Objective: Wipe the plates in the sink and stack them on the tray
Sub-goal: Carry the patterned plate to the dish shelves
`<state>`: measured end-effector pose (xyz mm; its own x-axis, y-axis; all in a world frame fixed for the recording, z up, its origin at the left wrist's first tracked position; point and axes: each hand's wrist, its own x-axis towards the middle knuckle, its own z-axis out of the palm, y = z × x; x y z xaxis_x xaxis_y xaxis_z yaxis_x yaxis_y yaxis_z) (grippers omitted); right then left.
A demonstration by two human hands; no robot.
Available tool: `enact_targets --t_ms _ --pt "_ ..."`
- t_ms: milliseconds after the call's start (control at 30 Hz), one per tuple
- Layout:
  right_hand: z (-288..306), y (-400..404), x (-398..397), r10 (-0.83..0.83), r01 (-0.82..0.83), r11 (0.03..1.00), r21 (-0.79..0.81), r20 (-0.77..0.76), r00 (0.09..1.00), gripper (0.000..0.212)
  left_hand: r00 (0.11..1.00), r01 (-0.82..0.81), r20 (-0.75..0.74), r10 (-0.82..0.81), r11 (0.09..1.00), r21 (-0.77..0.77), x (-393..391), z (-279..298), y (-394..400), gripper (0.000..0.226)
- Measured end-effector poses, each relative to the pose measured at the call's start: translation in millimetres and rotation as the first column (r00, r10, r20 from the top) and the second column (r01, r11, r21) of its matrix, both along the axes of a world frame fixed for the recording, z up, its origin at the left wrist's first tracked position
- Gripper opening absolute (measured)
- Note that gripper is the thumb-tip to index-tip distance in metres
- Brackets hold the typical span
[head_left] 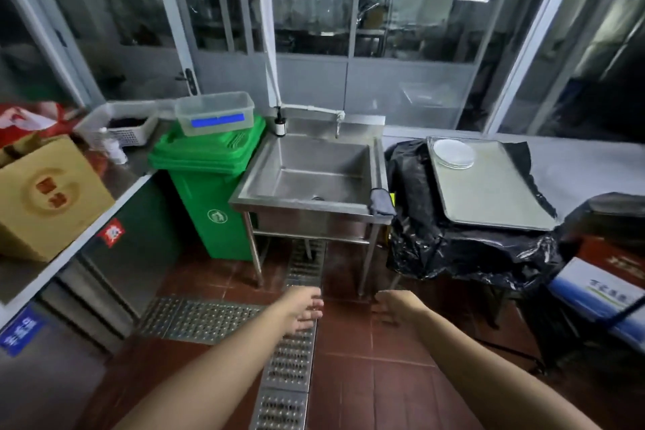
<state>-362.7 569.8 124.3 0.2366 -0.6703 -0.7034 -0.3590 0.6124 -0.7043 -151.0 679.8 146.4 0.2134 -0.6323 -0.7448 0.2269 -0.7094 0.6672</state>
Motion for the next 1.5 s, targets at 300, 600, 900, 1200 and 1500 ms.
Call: enact_targets --t_ms 300,600,900,1200,1500 --pt "8.8 -169.7 -12.3 -0.065 0.064 0.996 0.054 0.026 0.998 0.011 0.993 0.122 -0.005 -0.122 0.992 -0.011 -7.3 0.1 -210.8 0.018" --pt "-0.5 -323.7 -21.9 -0.204 0.206 0.974 0.091 -0.032 0.978 0.012 0.968 0.248 -0.048 -0.247 0.969 0.002 -5.0 -17.9 -410.6 0.032" --pt "-10.1 -461.1 -47.3 -0.365 0.362 0.926 0.108 0.001 0.931 0.021 0.942 0.33 -0.062 -0.328 0.944 0.023 -31.8 -21.4 -574.0 0.027" --pt "-21.3 -634.9 -114.1 -0.346 0.337 0.931 0.143 0.041 0.937 0.016 0.971 0.231 -0.065 -0.231 0.973 -0.003 -86.9 -27.3 -728.9 0.027" --pt "-19.1 -780.1 -166.6 -0.333 0.313 0.931 0.188 0.084 0.939 0.019 0.998 0.066 -0.005 -0.066 0.998 -0.009 -134.7 -11.1 -852.8 0.035"
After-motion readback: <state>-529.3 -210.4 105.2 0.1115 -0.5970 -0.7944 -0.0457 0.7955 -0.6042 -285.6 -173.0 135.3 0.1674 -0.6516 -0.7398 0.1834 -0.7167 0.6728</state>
